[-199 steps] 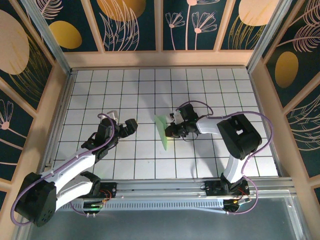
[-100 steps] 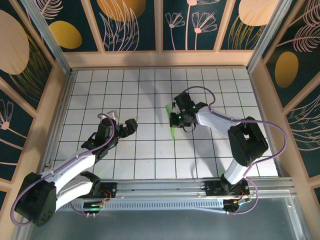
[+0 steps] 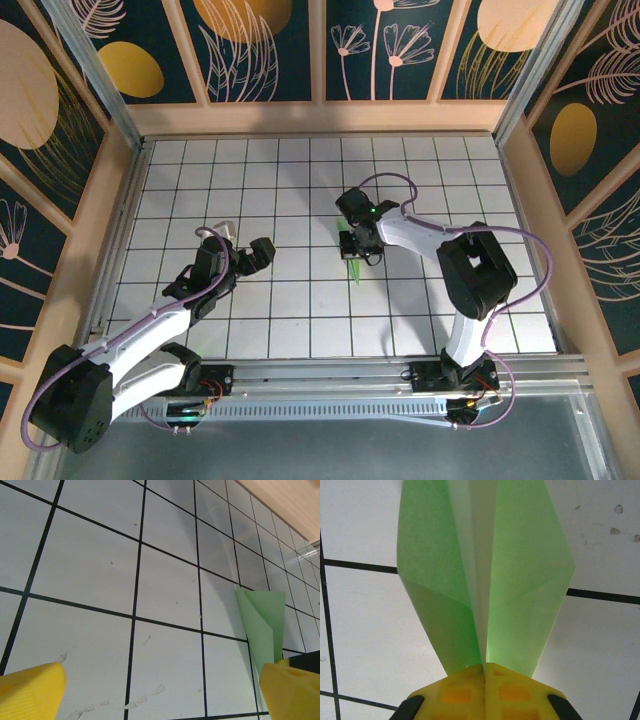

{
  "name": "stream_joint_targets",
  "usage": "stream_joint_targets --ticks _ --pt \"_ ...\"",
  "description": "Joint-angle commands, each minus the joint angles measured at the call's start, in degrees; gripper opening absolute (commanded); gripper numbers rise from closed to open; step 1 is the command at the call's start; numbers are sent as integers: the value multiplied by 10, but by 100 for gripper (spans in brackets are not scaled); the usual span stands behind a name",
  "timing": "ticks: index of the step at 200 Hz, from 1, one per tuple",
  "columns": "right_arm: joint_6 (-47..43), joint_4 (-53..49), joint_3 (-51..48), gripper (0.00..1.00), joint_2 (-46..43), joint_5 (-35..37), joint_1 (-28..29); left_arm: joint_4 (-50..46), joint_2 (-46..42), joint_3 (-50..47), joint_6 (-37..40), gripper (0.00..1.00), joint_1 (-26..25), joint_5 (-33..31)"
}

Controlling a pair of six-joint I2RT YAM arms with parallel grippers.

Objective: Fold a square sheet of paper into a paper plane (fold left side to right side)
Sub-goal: Place the paper plane at the center of the table, then pick up the paper plane at the center of the table.

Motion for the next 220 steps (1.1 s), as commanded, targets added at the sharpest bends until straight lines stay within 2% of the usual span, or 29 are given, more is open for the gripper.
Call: stream_joint_targets --ticks 1,64,220 --pt "1 -11 10 8 8 19 4 -2 1 6 4 99 3 -7" --pt "9 11 2 16 19 19 4 -3 1 7 6 99 3 -7" --pt "11 44 -20 15 56 24 3 -7 0 10 10 99 3 -11"
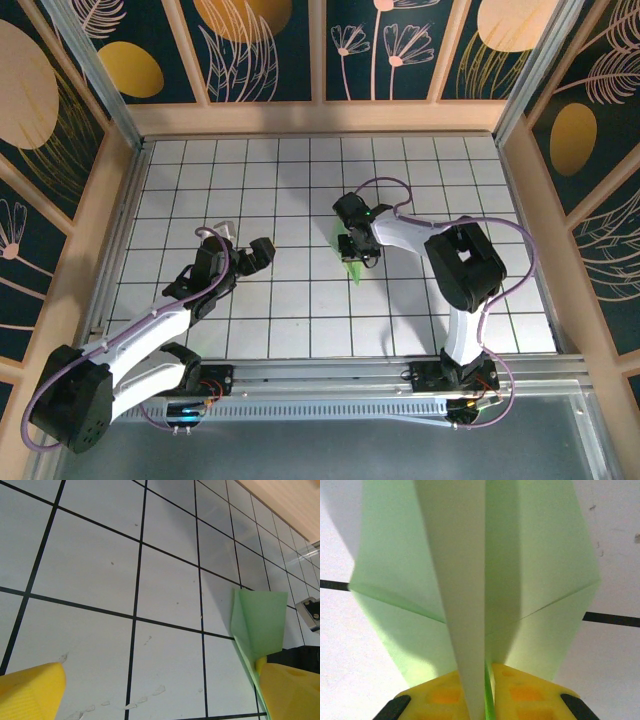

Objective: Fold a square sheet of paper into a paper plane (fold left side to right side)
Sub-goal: Pick up the paper plane at the center of the table.

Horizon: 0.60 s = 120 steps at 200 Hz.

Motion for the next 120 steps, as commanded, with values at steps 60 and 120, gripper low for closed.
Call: stream_joint_targets --ticks 60,120 --pt "20 21 -8 11 18 10 0 -13 -7 12 12 99 3 -18" --pt "30 -17 100 0 30 25 -22 -46 -27 37 45 99 3 -46"
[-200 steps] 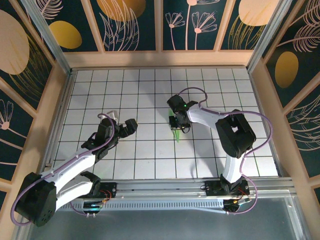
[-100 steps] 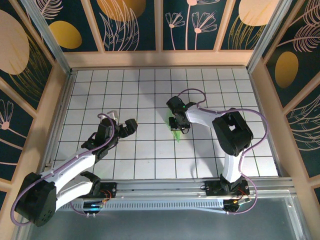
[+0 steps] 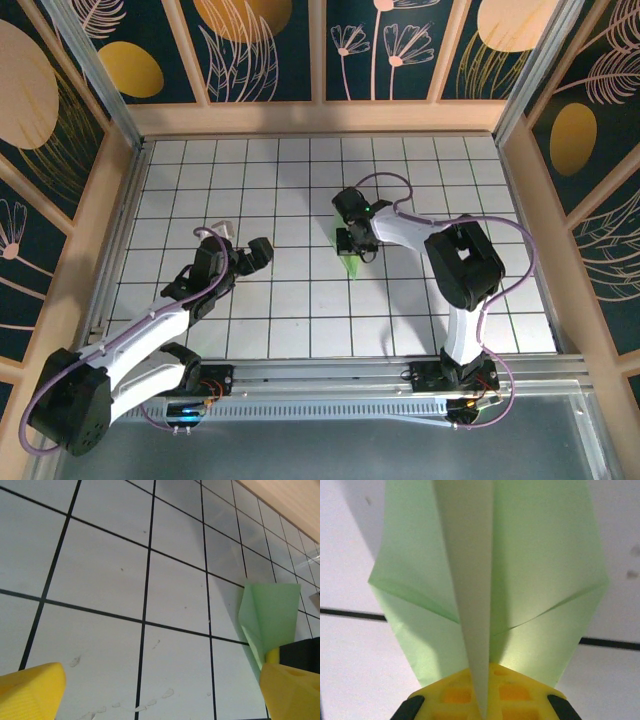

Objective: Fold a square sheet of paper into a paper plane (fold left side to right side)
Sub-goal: Pick up the paper plane at the center of the table, then place the paper plane at the top-center of the table.

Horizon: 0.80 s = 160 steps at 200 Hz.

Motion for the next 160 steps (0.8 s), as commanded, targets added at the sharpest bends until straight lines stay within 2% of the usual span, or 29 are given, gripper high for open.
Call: stream_joint_targets --ticks 1,50,100,160 --pt "15 -20 59 0 21 23 -13 -24 -16 29 30 99 4 -22" --pt "9 -93 244 0 123 60 -29 -66 -40 49 72 99 3 -45" --pt "-2 -179 430 0 242 83 -38 -78 -65 35 68 99 3 -57" --pt "-19 -204 486 0 301 65 -39 -80 -94 11 55 99 3 -65"
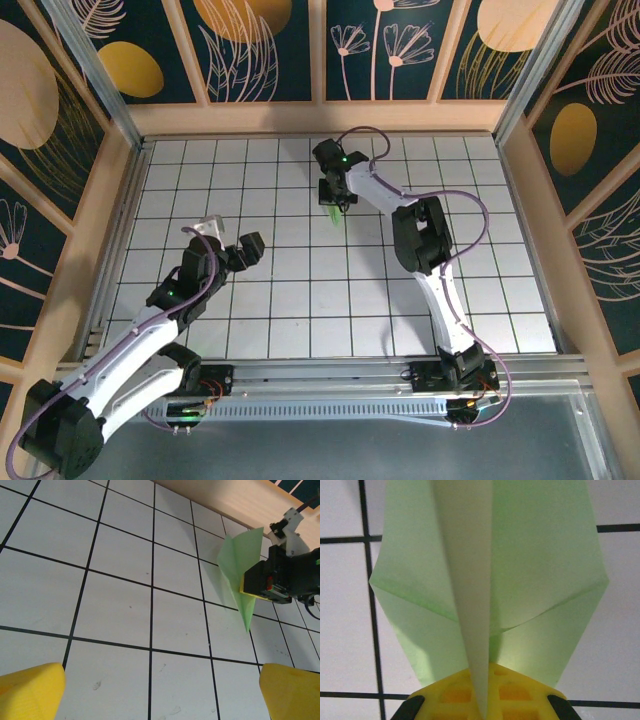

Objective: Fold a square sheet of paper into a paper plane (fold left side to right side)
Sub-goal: Place the paper plane at the top-center of the table.

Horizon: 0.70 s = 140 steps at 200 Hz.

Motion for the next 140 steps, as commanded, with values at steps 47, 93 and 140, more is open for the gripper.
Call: stream_joint_targets --ticks 47,93,140 --pt "-14 -30 9 2 25 -11 -5 -6 3 -9 -10 99 3 -10" --pt "-10 -23 4 9 30 -16 -6 -5 8 -8 -12 99 3 -9" --pt "-8 -19 -7 21 32 -16 -6 -8 8 -7 -11 99 4 -12"
